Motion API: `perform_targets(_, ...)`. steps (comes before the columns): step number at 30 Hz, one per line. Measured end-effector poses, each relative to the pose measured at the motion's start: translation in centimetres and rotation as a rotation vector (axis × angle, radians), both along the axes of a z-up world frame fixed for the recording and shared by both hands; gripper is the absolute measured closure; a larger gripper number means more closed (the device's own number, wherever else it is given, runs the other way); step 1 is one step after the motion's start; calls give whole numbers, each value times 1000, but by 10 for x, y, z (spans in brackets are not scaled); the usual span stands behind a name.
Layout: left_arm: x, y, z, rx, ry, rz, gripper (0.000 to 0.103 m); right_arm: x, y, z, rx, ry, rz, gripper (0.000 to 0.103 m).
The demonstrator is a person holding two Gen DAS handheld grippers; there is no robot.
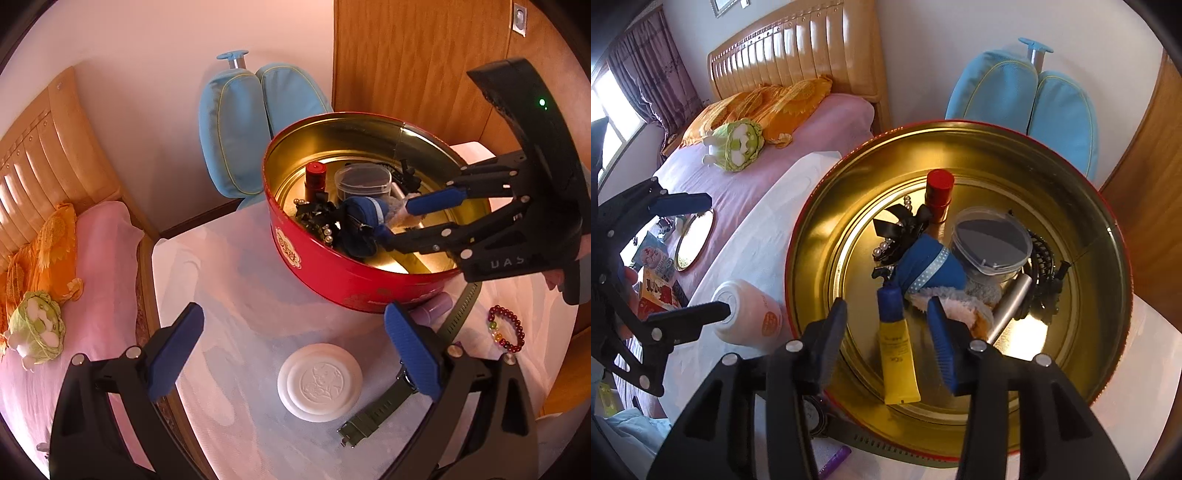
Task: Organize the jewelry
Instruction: 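Carry the yellow tube into the red tin and open the right gripper, then grasp the white round jar with the left gripper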
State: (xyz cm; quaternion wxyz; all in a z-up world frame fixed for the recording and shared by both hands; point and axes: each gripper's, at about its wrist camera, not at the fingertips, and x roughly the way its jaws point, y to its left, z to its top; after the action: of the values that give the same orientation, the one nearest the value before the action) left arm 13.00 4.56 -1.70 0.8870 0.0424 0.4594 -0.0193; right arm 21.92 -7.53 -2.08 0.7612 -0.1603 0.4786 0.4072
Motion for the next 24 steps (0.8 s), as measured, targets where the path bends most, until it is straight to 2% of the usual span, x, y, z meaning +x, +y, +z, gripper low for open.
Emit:
perform_targets(2, -5, -3, 4, 4, -5, -5, 7, -6, -10, 8, 16, -17, -17, 51)
perform_targets(6, -22, -7, 9, 3, -11, -2, 7, -25, -36, 26, 68, -47, -56, 11)
perform_targets(7, -27, -8, 9, 1, -6, 1, 7, -31, -42, 30, 84, -54, -64, 9)
perform_targets(12, -55, -12, 1, -22, 30, 17, 7, -64, -61, 37, 114, -60, -64, 7)
perform_targets(17, -76, -10, -14, -66, 64, 50, 7, -99, -70, 21, 95, -42, -39, 7)
perform_targets(20, -79, -5, -24, -96, 73, 76, 7, -116, -73, 6, 73, -12, -35, 7)
perform_targets(24, -67, -2, -41, -67, 86, 82, 7, -127, -76, -11, 63, 31, -62, 7)
